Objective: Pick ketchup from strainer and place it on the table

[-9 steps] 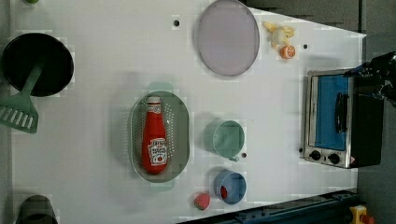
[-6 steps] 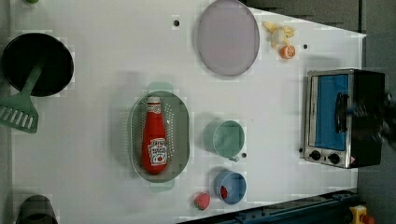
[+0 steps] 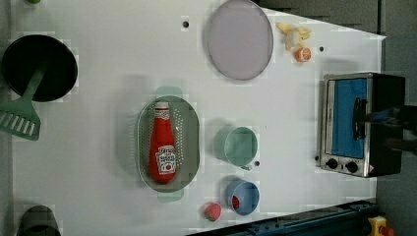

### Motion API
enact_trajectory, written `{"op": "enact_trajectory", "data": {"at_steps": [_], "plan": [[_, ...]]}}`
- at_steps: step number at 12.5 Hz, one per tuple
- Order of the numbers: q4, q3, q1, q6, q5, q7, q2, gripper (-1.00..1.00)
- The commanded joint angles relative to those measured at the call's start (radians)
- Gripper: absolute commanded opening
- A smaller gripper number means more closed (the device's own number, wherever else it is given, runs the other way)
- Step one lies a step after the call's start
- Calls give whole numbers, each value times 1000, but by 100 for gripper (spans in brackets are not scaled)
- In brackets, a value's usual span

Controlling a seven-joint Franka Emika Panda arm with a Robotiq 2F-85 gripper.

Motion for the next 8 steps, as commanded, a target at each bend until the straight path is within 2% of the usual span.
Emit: {"op": "enact_trajectory", "data": {"at_steps": [1, 8], "plan": [[-28, 136, 24, 28, 6, 29, 103, 100], [-73, 437, 31, 223, 5, 34, 262, 100]]}}
